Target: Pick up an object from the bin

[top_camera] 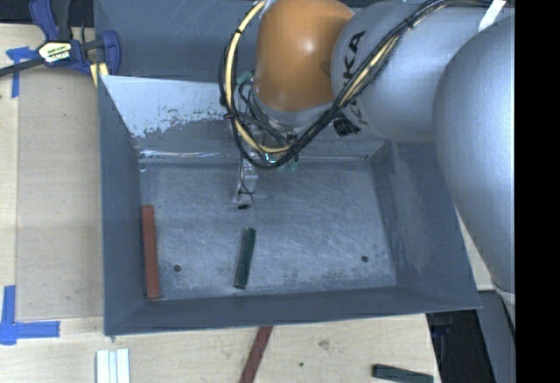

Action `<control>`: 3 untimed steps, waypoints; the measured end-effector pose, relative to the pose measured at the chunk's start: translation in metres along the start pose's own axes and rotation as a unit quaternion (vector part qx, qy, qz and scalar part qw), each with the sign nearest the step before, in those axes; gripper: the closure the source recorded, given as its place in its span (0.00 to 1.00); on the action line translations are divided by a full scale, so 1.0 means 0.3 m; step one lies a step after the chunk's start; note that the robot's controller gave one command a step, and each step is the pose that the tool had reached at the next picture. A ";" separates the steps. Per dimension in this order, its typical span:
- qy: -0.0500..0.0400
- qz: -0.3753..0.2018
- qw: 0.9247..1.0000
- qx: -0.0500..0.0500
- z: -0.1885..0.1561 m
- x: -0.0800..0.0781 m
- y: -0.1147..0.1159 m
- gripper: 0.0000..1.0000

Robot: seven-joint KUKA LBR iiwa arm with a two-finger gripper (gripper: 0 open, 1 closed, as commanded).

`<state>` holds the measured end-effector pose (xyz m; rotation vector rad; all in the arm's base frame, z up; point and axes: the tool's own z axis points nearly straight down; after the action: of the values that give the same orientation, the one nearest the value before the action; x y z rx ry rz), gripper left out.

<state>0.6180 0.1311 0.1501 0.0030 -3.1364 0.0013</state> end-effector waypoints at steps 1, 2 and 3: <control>-0.004 0.001 1.000 -0.001 -0.017 -0.006 0.000 0.00; -0.008 -0.076 0.997 -0.001 0.095 0.018 -0.060 0.00; -0.003 -0.223 0.975 0.000 0.233 0.094 -0.133 0.00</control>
Offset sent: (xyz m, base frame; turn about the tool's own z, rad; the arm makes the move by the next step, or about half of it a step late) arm -0.0197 -0.0476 -0.0801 -0.3313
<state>0.5896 0.0910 0.0805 0.7025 -3.0632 -0.0001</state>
